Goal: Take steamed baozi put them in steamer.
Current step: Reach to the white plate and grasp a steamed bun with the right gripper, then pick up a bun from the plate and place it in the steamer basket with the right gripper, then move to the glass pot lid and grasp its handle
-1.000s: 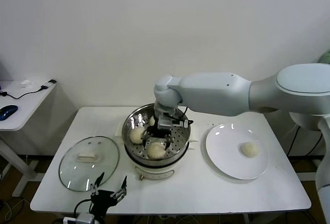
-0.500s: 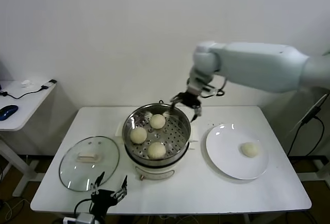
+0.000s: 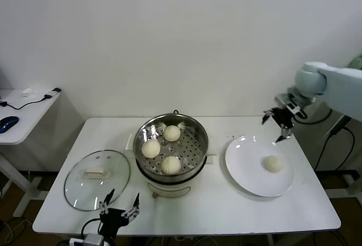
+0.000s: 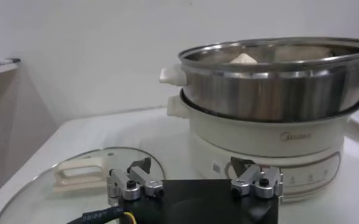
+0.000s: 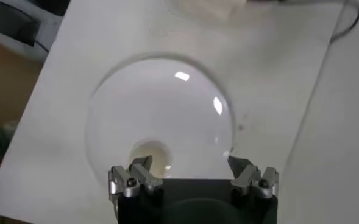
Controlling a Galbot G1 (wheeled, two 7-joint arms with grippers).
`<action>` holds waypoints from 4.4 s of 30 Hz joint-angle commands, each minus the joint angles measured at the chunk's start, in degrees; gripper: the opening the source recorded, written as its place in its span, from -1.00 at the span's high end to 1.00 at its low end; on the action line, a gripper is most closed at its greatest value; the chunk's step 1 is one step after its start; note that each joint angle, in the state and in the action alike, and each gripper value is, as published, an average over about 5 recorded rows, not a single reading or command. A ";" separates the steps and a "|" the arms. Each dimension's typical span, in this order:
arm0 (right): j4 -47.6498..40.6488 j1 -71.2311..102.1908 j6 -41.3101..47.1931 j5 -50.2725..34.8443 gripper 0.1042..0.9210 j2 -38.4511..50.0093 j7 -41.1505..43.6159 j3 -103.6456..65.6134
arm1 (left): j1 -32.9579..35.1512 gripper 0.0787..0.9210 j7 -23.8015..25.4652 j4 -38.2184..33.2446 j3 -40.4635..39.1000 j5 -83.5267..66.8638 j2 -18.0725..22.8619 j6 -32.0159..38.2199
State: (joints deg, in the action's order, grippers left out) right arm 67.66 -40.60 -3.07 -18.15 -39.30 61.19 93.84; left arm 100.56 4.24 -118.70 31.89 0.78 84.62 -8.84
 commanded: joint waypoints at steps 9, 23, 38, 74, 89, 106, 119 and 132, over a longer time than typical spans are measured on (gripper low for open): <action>-9.87 30.31 10.74 10.43 -0.76 2.57 -4.29 -22.85 | 0.37 -0.77 0.11 -0.12 0.46 0.10 0.29 0.19; -12.70 32.60 12.30 9.91 -0.76 -2.04 -6.32 -26.37 | 0.33 -0.77 0.21 0.00 0.55 0.03 0.04 0.15; -7.85 24.07 12.54 4.97 -0.21 0.41 -4.12 -19.98 | 0.70 -0.77 0.23 -0.74 -0.24 0.48 0.09 0.17; 20.07 -6.47 34.15 -40.05 -0.12 -28.95 -27.31 4.32 | -0.52 -0.77 1.24 -4.36 1.19 -2.41 -0.66 -1.84; 13.92 2.52 35.14 -32.71 -0.12 -28.57 -29.19 1.81 | -0.44 -0.77 1.28 -4.02 1.60 -3.11 -1.00 -1.65; 11.91 -5.42 22.42 -37.05 -0.72 -22.71 -16.55 -0.16 | -0.09 -0.77 1.25 -4.36 1.73 -3.16 -1.24 -1.87; 7.53 17.04 20.29 -30.77 -0.76 -7.61 -47.33 -41.88 | -1.17 -0.77 -0.02 -4.26 2.08 -5.53 -1.66 -1.78; 20.55 63.70 8.93 -24.30 -0.76 7.34 -63.53 -82.97 | -3.20 -0.77 -3.03 -4.72 3.36 -8.01 -3.44 -1.54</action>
State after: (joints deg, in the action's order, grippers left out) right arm 80.80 -13.58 14.73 -48.64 -43.01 11.96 46.86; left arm 97.88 2.34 -123.51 34.99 -5.93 81.65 -10.50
